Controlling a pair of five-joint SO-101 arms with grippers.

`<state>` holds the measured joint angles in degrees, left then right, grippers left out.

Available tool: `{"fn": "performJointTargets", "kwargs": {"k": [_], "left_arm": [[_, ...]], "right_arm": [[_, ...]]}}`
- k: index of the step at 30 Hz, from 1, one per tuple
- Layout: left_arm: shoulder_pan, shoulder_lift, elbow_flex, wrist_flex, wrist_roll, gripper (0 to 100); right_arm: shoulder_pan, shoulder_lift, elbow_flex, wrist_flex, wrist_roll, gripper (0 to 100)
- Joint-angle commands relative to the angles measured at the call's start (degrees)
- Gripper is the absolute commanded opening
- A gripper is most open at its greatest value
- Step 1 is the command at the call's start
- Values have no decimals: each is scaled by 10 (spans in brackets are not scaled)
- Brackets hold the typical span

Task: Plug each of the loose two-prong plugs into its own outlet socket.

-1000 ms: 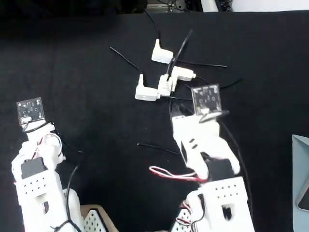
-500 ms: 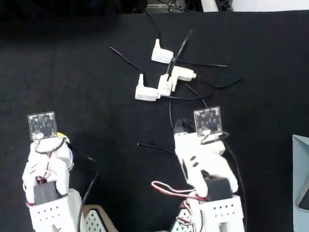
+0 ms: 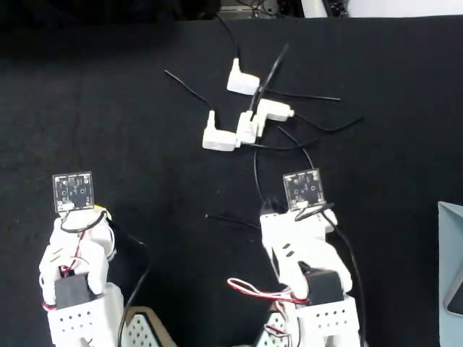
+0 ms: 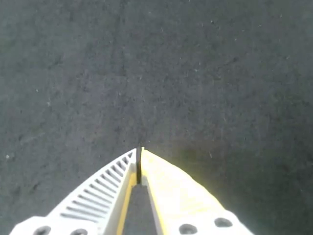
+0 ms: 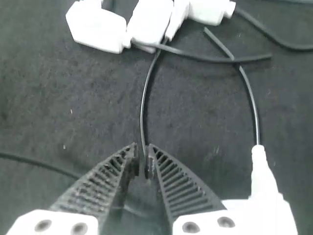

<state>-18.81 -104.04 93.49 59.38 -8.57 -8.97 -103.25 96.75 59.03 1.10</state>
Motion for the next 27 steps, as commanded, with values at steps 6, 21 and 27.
{"fn": "performJointTargets", "kwargs": {"k": [6, 21, 27], "left_arm": [[-1, 2, 38, 11, 3, 30], [0, 1, 38, 76, 4, 30], [1, 2, 38, 76, 4, 30]], "right_arm": [[6, -42, -3, 82, -1, 29], [6, -42, -3, 153, 3, 26], [6, -42, -3, 153, 3, 26]]}}
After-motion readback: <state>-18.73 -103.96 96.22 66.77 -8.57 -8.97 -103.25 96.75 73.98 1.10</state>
